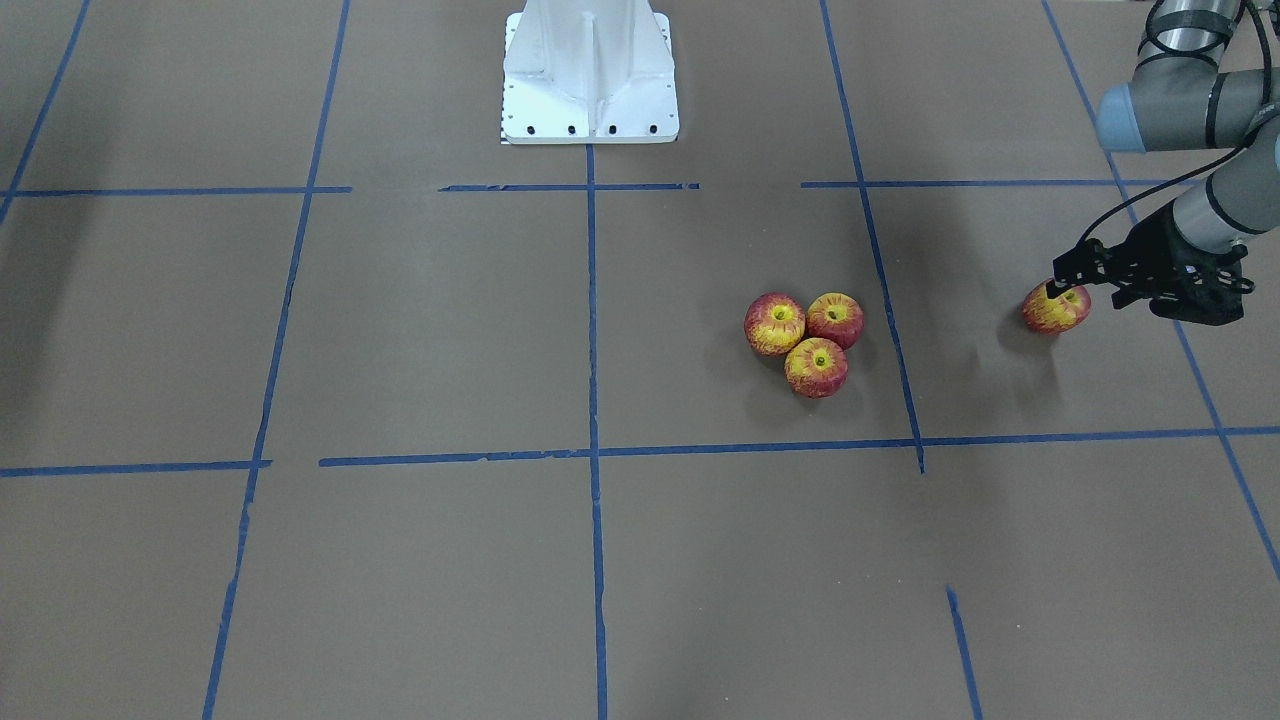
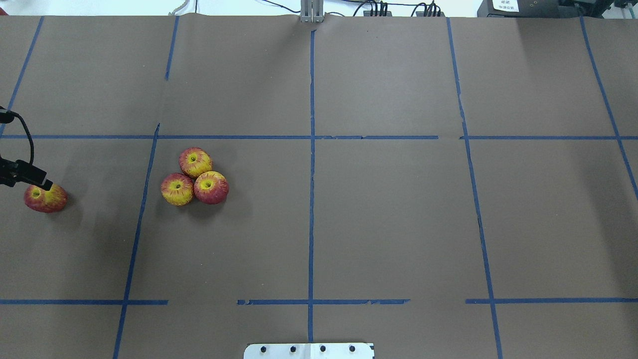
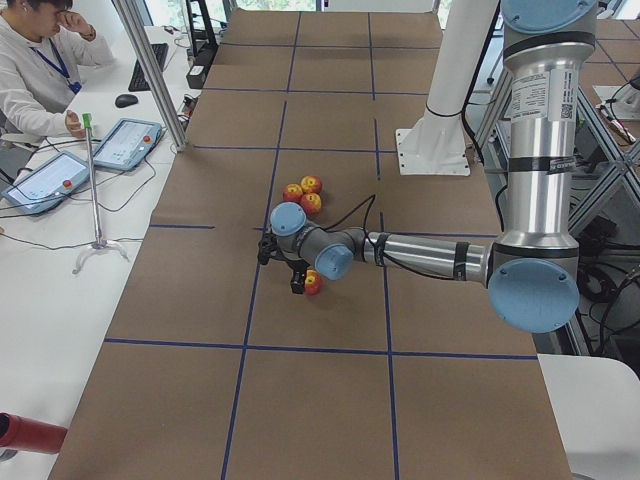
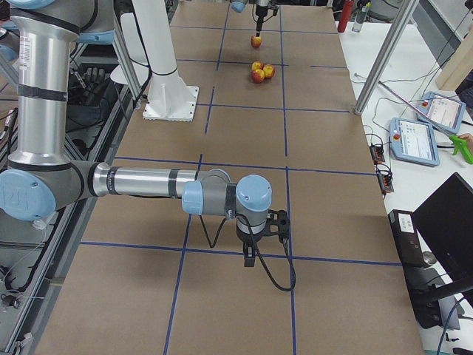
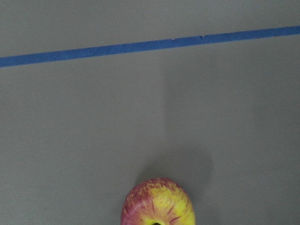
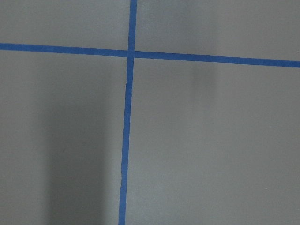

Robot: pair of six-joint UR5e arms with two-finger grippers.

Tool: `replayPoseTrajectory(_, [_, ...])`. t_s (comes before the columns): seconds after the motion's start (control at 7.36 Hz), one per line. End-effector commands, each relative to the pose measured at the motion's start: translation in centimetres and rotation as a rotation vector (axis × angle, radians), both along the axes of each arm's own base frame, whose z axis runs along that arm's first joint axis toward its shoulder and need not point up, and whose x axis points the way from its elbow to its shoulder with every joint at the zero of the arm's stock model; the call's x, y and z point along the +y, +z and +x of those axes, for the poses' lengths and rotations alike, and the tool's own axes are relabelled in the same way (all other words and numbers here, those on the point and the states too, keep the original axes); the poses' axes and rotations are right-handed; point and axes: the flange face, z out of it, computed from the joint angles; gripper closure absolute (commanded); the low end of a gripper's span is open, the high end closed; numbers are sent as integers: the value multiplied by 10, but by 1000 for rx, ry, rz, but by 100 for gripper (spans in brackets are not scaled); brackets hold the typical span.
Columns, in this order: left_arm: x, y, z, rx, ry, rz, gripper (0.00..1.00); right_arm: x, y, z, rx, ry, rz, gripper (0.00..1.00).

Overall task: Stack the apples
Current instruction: 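Close the left gripper around the lone apple and lift it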

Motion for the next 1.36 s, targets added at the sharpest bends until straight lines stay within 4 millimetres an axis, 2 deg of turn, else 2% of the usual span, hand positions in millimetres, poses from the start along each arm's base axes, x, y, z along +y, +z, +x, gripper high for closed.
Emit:
replayPoseTrajectory(0.0, [2,6,5,-8,7,-6,0,0,0,0,1,0,0,0])
replayPoseTrajectory(0.41, [3,10,13,-12,20,-15,0,0,-1,0,1,0,2,0])
replayPoseTrajectory(0.68, [6,12,27,-14,47,-19,0,0,0,0,1,0,0,0])
replayPoseTrajectory(0.81, [7,19,31,-20,56,-30,0,0,0,0,1,0,0,0])
replayPoseTrajectory(1.22, [4,22,37,-22,63,-34,0,0,0,0,1,0,0,0])
